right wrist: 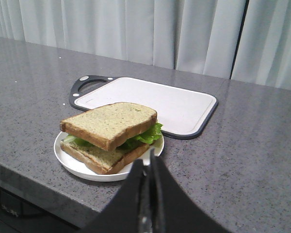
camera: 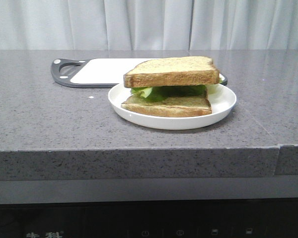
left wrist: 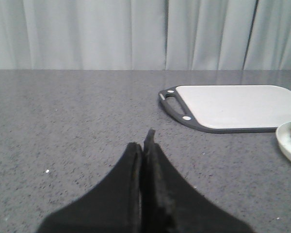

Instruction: Left arm grabs bread, right arm adds lettuce

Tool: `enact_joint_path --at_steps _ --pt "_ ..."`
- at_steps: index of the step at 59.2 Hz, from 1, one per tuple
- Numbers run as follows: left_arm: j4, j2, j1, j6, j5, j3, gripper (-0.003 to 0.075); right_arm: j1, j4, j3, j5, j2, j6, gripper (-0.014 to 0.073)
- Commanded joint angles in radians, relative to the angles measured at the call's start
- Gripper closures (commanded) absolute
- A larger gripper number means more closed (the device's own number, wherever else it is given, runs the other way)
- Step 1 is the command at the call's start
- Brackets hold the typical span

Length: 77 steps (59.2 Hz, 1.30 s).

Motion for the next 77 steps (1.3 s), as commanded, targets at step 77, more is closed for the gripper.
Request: enact_joint_path --at_steps 77 --pt "-0.060 -0.027 0.092 -0.015 -0.199 0.205 0.0741 -0.005 -0.003 -0.024 -0.077 0.011 -0.003 0.0655"
